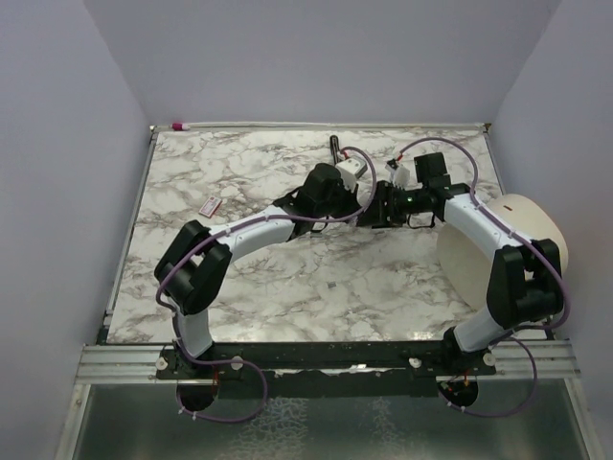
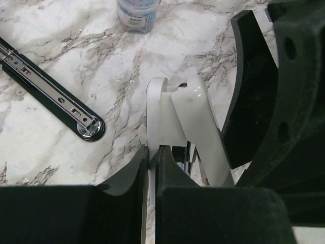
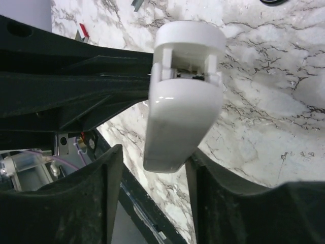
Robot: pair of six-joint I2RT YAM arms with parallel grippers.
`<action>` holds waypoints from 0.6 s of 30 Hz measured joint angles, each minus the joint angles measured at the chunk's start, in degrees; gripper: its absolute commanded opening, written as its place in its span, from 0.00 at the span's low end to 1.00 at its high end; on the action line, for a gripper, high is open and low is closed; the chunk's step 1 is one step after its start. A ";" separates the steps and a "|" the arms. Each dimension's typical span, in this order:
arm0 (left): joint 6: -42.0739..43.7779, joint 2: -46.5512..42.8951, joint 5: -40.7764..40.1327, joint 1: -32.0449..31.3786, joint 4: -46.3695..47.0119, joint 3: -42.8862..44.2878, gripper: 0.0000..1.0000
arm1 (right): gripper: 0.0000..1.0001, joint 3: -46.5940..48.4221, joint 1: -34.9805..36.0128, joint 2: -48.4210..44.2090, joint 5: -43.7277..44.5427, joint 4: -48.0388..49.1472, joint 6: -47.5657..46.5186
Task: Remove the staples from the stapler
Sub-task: Place the stapler at the center of the board.
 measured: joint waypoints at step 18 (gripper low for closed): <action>-17.75 4.44 9.01 4.15 -6.36 3.85 0.00 | 0.99 -4.42 0.79 -7.74 7.93 6.64 -2.23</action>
